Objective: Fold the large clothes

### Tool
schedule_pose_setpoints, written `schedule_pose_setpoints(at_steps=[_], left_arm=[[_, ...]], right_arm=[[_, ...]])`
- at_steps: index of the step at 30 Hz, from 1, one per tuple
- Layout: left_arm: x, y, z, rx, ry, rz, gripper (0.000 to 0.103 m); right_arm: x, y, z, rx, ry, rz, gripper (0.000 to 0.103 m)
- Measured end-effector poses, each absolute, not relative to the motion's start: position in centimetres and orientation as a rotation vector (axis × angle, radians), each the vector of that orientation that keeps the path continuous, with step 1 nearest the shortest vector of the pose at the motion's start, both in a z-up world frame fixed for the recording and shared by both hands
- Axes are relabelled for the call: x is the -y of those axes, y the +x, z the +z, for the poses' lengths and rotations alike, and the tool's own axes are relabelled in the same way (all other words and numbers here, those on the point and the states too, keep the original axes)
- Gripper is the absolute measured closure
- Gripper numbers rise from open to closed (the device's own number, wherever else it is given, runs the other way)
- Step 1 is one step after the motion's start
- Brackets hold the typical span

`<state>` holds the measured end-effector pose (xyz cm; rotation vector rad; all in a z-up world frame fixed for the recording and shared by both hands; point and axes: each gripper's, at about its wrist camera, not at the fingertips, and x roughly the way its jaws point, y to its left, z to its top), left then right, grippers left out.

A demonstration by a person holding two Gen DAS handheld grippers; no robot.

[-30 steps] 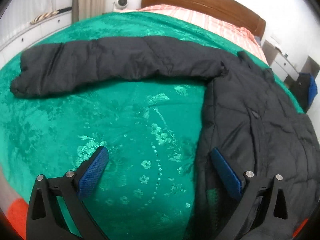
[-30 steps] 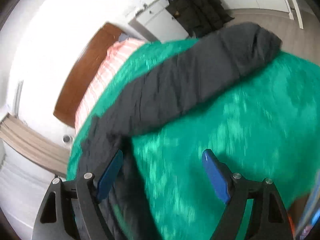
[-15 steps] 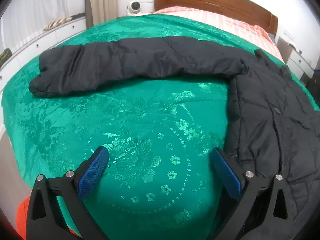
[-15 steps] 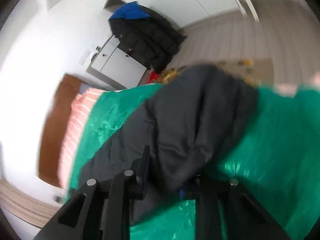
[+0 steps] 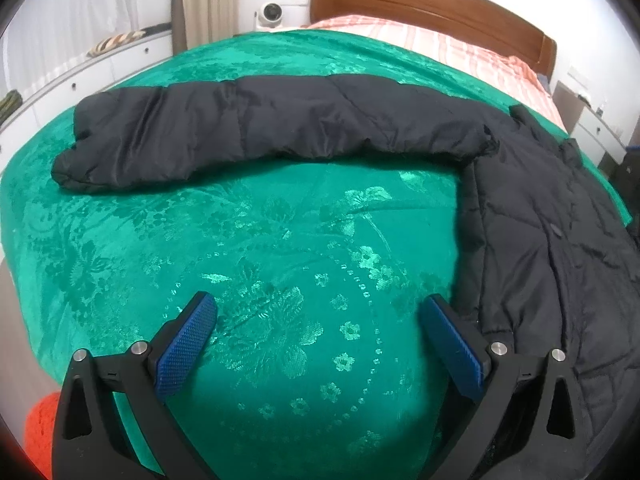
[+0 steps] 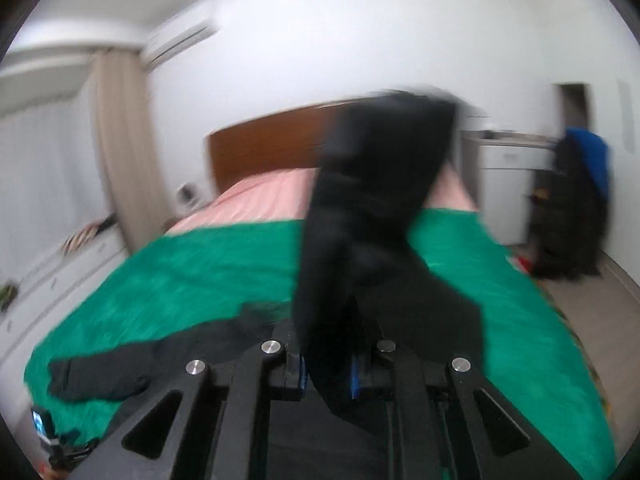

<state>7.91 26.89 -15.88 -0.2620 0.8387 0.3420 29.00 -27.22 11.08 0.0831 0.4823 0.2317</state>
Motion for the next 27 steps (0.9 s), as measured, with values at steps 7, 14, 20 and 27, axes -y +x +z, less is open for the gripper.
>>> schedule_pose_setpoints(at_steps=[7, 14, 20, 27], left_arm=[[-26.9, 7.8, -15.9, -0.836, -0.260, 0.332, 0.001], [-26.8, 7.7, -16.0, -0.835, -0.257, 0.339, 0.000], [-26.6, 7.8, -16.1, -0.832, -0.254, 0.353, 0.000], [-26.5, 8.0, -16.2, -0.829, -0.254, 0.360, 0.000]], right_arm=[[14.4, 34.8, -0.2, -0.789, 0.175, 0.372, 0.048], [10.6, 27.3, -5.9, -0.894, 0.203, 0.515, 0.047], [13.6, 21.3, -4.2, -0.814, 0.158, 0.519, 0.036], [16.5, 14.0, -3.0, -0.722, 0.026, 0.453, 0.031]])
